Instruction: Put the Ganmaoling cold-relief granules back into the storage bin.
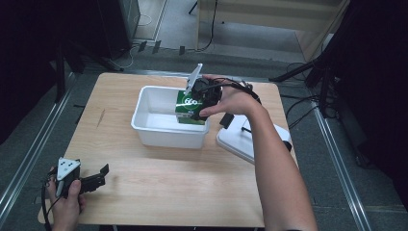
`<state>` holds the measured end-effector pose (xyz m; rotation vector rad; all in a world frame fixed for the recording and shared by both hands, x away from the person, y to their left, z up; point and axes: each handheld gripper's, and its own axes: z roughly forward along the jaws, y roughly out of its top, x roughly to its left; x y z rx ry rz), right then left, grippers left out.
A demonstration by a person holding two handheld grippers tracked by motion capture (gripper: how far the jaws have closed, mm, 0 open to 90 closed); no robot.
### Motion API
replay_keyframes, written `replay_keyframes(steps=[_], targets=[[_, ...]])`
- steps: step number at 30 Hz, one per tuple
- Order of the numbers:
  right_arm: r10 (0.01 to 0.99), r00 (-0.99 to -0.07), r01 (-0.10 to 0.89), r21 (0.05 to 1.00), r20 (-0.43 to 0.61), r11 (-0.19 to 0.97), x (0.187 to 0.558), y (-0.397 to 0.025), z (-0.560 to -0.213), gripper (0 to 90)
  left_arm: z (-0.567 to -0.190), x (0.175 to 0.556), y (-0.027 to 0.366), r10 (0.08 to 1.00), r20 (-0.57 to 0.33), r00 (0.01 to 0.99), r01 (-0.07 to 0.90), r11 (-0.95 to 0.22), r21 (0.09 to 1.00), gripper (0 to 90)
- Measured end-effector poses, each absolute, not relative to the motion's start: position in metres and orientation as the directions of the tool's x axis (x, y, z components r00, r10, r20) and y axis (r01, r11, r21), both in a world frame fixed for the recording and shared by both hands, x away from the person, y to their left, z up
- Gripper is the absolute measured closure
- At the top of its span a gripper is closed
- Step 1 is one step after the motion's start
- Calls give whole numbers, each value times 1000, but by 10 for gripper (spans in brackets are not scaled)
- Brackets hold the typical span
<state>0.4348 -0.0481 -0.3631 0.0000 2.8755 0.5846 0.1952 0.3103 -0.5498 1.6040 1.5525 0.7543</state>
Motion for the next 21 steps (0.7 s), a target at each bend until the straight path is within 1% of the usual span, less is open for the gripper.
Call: replay_keyframes(steps=[5,12,21], targets=[[47,-980,-30,374,-195,927,438,-48,-373,168,-550,195,310,992,-93,85,539,33,841,2],[51,-983,-21,379,-178,925,442,-49,-386,166,-550,195,310,992,-93,87,539,32,841,2],[36,-987,-27,373,-159,927,447,-47,-402,163,-550,195,310,992,-94,87,539,32,842,2]])
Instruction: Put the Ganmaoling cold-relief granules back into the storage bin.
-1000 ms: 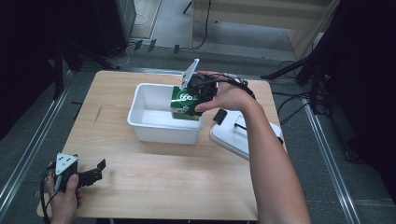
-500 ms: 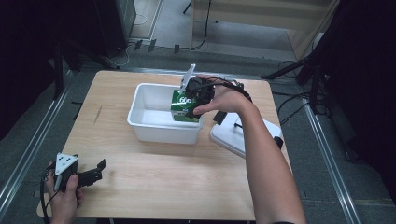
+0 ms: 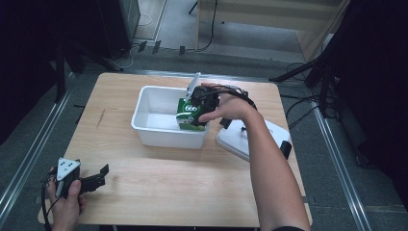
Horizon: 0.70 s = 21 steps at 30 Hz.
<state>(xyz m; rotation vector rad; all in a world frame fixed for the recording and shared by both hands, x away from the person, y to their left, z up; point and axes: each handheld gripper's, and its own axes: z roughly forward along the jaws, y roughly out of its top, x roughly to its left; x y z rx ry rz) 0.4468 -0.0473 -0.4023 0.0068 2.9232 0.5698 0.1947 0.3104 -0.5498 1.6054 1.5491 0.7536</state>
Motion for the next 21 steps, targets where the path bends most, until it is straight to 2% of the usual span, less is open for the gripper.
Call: replay_keyframes(steps=[21], targets=[[23,-986,-27,297,-164,955,450,-35,-425,156,-550,195,310,992,-95,85,538,35,842,2]])
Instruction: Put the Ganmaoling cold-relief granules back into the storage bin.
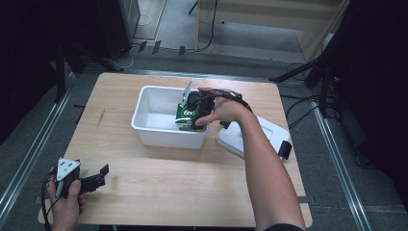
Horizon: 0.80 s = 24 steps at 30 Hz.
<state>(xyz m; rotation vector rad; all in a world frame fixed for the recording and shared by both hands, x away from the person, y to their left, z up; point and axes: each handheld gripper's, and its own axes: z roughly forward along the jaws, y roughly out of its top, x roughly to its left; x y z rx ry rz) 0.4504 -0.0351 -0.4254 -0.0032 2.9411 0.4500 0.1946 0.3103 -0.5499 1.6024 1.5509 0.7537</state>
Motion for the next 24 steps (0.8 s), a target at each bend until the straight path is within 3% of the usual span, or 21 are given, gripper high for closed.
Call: replay_keyframes(steps=[24], targets=[[11,-986,-27,229,-166,973,451,-25,-436,149,-550,195,310,992,-96,84,538,36,842,2]])
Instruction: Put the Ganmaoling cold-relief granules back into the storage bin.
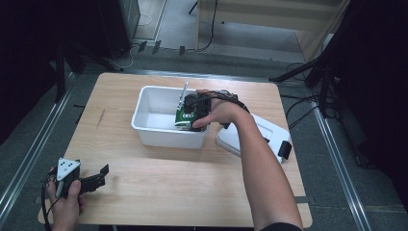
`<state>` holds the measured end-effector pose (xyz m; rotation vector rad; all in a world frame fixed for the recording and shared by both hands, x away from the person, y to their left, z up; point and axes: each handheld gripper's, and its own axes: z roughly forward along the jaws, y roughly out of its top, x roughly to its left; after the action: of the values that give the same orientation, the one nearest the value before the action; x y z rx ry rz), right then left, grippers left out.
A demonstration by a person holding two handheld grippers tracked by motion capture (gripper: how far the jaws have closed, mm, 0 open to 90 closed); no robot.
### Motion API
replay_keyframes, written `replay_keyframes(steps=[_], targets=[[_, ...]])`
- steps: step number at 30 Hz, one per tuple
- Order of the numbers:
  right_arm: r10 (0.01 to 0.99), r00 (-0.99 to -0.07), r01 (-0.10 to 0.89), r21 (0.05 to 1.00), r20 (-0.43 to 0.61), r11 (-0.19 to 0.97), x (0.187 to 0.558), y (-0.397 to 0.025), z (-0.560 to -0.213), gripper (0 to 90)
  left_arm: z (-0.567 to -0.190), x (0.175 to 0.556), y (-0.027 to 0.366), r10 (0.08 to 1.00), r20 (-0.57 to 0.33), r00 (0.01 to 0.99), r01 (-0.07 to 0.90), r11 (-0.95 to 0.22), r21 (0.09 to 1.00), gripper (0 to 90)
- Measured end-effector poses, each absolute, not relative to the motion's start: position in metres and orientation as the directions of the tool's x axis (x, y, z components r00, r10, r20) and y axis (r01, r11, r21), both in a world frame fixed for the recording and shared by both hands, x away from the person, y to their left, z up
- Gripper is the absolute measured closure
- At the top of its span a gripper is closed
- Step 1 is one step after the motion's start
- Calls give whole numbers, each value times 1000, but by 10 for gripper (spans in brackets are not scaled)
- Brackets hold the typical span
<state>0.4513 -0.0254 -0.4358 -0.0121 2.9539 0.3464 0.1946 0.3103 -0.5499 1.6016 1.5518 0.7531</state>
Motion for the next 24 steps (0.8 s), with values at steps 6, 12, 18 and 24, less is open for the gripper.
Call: replay_keyframes(steps=[6,12,18,24], targets=[[10,-986,-28,225,-167,974,451,-25,-436,149,-550,195,310,992,-94,85,538,34,842,2],[11,-986,-26,225,-163,974,450,-26,-436,146,-550,195,310,992,-95,85,538,35,842,2],[3,-986,-36,229,-168,973,450,-26,-436,144,-550,195,310,992,-94,85,537,34,843,2],[6,-986,-33,226,-169,974,449,-26,-436,142,-550,195,310,992,-94,85,537,34,843,2]])
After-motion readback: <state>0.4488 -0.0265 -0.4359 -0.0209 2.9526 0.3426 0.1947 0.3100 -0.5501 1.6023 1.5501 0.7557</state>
